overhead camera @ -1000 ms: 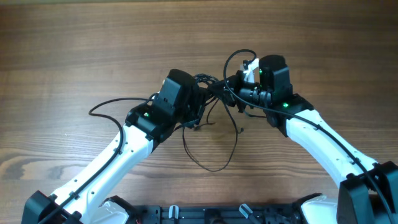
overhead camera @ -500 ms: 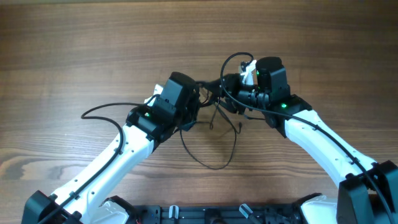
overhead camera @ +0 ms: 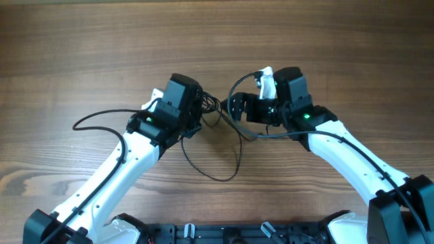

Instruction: Untangle cables

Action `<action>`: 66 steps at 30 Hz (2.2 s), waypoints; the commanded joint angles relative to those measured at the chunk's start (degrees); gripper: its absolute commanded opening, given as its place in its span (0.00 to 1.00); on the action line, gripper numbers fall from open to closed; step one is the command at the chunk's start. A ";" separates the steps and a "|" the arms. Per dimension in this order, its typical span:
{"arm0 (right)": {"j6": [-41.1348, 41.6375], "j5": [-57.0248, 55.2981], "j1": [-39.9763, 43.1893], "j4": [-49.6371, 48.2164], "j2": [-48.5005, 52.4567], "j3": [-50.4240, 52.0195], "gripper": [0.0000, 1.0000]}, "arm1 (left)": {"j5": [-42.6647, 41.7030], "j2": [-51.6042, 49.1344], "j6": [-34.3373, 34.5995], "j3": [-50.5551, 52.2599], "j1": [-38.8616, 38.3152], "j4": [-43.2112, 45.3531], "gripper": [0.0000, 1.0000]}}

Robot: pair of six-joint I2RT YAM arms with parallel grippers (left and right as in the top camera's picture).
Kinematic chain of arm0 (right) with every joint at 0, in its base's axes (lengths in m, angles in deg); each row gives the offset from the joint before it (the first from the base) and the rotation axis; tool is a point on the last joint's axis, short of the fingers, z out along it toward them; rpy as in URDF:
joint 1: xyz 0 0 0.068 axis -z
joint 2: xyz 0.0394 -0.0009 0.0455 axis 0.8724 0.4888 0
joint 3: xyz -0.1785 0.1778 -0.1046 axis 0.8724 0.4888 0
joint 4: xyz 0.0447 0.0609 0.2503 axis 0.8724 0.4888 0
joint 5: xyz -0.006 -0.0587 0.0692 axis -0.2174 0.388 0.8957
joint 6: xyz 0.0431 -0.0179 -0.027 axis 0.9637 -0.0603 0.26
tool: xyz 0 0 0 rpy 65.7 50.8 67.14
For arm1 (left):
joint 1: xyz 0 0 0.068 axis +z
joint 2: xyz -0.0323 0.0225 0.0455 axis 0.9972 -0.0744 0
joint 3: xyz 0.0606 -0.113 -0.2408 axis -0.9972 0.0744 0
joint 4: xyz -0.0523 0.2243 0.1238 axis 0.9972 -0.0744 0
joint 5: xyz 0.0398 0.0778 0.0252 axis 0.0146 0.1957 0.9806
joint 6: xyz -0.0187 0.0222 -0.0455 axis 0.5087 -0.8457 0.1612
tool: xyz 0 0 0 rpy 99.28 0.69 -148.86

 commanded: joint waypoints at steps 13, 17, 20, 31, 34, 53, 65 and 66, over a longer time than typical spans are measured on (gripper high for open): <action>-14.34 -8.55 -6.16 -0.44 -0.09 -0.48 0.94 | -15.41 2.86 -20.68 0.24 6.01 5.95 0.04; -14.21 -13.88 -6.16 -1.86 0.09 -0.48 0.89 | -29.53 4.11 -32.30 0.24 8.41 11.19 0.04; -14.23 -13.88 -6.16 -3.61 0.17 -0.48 0.72 | -37.83 4.39 -38.05 0.24 9.66 13.33 0.04; -9.84 -14.32 -0.57 -2.16 0.20 -0.50 0.04 | -29.97 4.39 -60.04 0.24 15.06 -5.64 0.04; -9.81 -13.79 3.19 1.01 0.20 -0.50 0.04 | -25.05 4.39 -60.11 0.24 17.88 -7.87 0.04; -24.11 31.61 12.87 2.78 0.20 -0.48 0.92 | -26.27 4.37 -81.11 0.24 17.18 -3.63 0.04; -36.89 41.27 12.28 -2.56 0.22 -0.48 0.99 | -55.54 4.37 -104.87 0.24 16.74 -5.62 0.04; -36.92 41.24 12.02 -3.13 0.22 -0.48 0.99 | -55.91 4.37 -104.87 0.24 16.15 -5.60 0.04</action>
